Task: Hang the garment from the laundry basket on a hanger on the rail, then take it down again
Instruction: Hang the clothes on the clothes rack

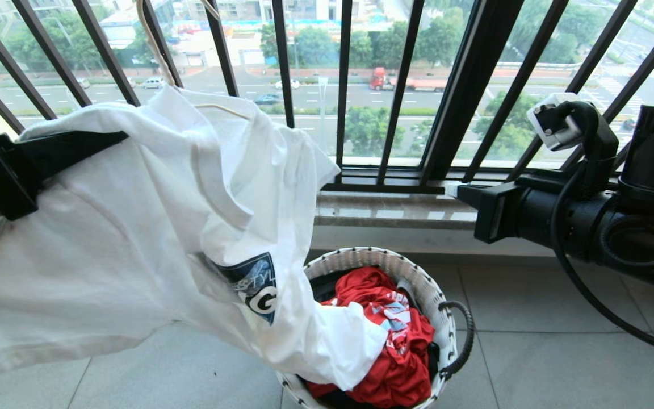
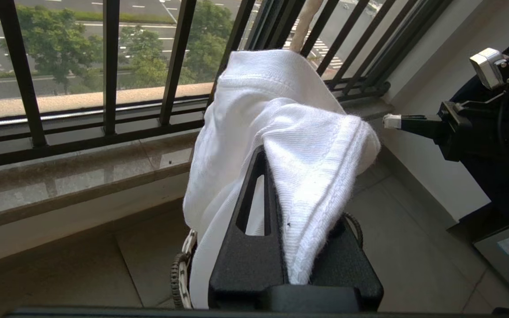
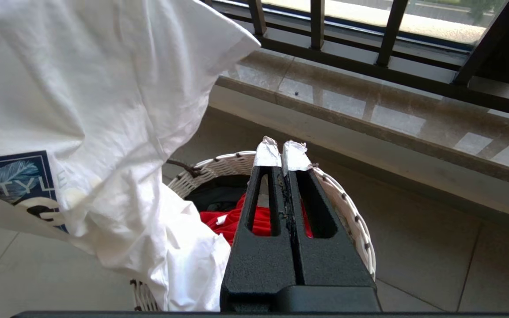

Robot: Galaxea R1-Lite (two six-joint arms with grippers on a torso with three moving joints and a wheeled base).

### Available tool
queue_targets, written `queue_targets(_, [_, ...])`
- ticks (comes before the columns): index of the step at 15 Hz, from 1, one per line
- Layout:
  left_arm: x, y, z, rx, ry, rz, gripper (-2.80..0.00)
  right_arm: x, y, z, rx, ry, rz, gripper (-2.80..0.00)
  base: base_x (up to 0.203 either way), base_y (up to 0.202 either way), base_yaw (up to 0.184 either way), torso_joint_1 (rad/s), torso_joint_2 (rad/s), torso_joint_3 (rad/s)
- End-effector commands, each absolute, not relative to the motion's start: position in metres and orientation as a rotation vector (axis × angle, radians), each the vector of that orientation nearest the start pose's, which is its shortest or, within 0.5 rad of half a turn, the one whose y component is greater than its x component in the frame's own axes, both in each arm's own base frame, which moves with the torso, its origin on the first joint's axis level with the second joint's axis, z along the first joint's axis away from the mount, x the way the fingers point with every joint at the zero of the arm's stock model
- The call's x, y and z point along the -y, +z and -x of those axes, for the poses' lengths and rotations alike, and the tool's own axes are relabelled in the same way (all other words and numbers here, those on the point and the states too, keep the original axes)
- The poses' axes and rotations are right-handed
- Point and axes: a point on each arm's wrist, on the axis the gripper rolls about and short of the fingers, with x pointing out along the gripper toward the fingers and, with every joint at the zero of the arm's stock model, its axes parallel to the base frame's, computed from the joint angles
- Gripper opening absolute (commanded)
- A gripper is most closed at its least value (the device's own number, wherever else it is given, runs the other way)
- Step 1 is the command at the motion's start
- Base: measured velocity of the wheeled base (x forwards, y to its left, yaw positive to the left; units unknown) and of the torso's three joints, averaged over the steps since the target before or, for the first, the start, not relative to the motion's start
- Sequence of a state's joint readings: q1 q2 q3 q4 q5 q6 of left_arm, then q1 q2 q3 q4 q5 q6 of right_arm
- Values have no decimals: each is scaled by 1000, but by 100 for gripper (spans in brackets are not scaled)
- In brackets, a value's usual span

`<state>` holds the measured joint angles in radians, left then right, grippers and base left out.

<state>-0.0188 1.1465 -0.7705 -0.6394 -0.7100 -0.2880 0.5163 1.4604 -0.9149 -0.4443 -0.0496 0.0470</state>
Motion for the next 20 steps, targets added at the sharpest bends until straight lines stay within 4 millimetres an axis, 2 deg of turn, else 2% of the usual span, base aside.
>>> queue_targets(1, [18, 300, -153, 145, -757, 185, -280, -122, 262, -227, -104, 443, -19, -280, 0, 0, 0, 0, 0, 0])
queue_targets(6, [18, 294, -156, 125, -758, 191, -280, -118, 261, -228, -103, 429, -15, -280, 0, 0, 0, 0, -12, -11])
queue_targets(10, [18, 298, -148, 145, -763, 190, -280, -115, 266, -223, -85, 429, -18, -280, 0, 0, 0, 35, -212, -289])
queue_targets(14, [18, 301, -125, 185, -782, 212, -280, -113, 271, -219, -66, 431, -22, -280, 0, 0, 0, 92, -546, -335])
queue_targets(20, [20, 303, -119, 200, -799, 208, -280, -112, 272, -216, -61, 433, -24, -280, 0, 0, 0, 153, -465, -319])
